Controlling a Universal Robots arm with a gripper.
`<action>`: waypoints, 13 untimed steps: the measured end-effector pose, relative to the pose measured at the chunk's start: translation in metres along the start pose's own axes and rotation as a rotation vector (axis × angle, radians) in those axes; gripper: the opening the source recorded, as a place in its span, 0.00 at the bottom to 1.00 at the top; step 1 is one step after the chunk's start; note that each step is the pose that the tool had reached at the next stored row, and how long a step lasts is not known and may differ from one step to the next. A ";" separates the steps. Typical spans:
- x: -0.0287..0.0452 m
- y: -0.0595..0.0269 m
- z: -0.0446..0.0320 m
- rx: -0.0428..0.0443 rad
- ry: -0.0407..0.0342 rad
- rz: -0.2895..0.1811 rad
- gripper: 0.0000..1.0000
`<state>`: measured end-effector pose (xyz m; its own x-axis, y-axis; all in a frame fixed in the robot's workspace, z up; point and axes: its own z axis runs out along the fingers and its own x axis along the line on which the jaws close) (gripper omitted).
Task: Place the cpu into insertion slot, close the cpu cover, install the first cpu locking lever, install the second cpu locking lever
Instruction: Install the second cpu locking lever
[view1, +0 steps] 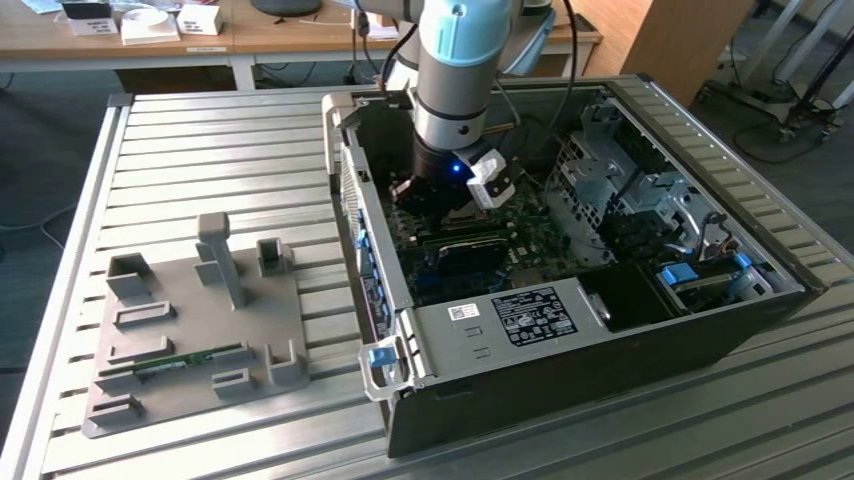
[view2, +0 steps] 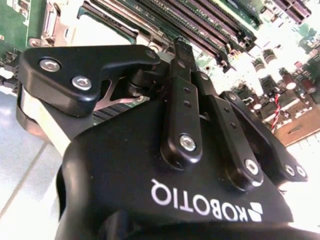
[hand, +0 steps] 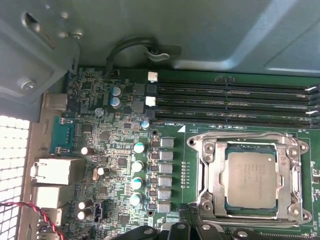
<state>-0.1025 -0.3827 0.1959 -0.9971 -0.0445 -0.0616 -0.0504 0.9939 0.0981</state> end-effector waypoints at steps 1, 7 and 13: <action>0.0001 0.0000 0.0003 -0.0001 0.0004 -0.004 0.11; 0.0001 -0.0001 0.0007 -0.0005 0.0012 -0.011 0.11; -0.0002 0.0004 -0.0035 -0.0007 0.0010 -0.011 0.11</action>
<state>-0.1025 -0.3827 0.1994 -0.9965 -0.0555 -0.0617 -0.0614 0.9933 0.0980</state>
